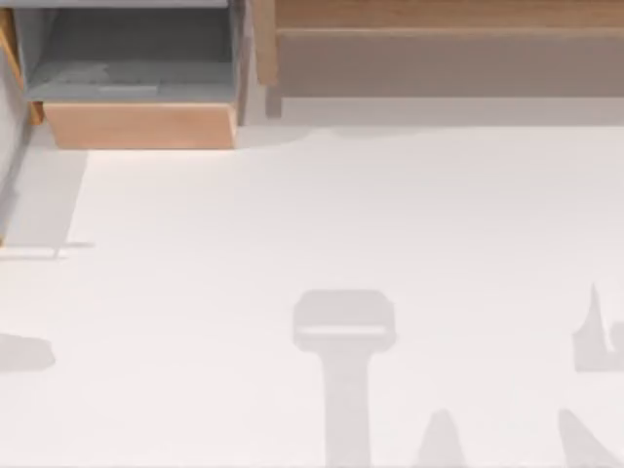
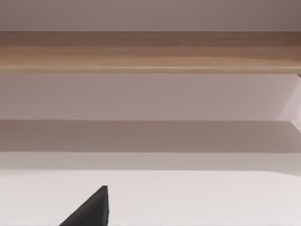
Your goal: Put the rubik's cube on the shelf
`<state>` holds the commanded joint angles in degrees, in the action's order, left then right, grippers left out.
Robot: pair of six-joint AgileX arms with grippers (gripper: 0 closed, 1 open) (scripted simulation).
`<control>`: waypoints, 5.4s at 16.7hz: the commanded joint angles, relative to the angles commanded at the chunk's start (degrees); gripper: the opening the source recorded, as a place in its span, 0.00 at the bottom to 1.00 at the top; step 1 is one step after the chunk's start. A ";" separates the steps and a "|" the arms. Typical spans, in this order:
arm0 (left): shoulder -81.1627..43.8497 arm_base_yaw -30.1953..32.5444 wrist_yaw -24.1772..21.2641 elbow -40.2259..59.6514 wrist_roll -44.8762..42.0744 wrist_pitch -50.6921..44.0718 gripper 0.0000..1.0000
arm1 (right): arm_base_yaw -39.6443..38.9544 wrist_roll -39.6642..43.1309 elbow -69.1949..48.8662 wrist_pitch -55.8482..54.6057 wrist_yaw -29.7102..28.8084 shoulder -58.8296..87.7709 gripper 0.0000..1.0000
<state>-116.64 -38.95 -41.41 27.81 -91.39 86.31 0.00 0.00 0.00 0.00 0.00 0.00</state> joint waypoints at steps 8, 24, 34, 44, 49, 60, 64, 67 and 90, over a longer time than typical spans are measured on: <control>0.00 0.00 0.00 0.00 0.00 0.00 1.00 | 0.00 0.00 0.00 0.00 0.00 0.00 1.00; 1.26 -2.77 -2.83 -3.46 -0.19 2.09 1.00 | 0.00 0.00 0.00 0.00 0.00 0.00 1.00; 0.58 -7.73 3.70 3.35 0.42 -5.55 1.00 | 0.00 0.00 0.00 0.00 0.00 0.00 1.00; 0.38 -14.35 21.75 31.95 9.18 -37.41 1.00 | 0.00 0.00 0.00 0.00 0.00 0.00 1.00; -1.53 -12.10 29.71 50.32 19.89 -61.14 1.00 | 0.00 0.00 0.00 0.00 0.00 0.00 1.00; -10.17 4.52 38.47 86.68 54.42 -120.52 1.00 | 0.00 0.00 0.00 0.00 0.00 0.00 1.00; -14.37 11.79 39.13 96.05 66.99 -139.29 1.00 | 0.00 0.00 0.00 0.00 0.00 0.00 1.00; -17.67 16.34 39.19 101.24 74.72 -150.76 1.00 | 0.00 0.00 0.00 0.00 0.00 0.00 1.00; -22.47 19.33 38.93 103.01 80.82 -156.42 1.00 | 0.00 0.00 0.00 0.00 0.00 0.00 1.00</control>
<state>-139.11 -19.62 -2.49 130.82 -10.57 -70.11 0.00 0.00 0.00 0.00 0.00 0.00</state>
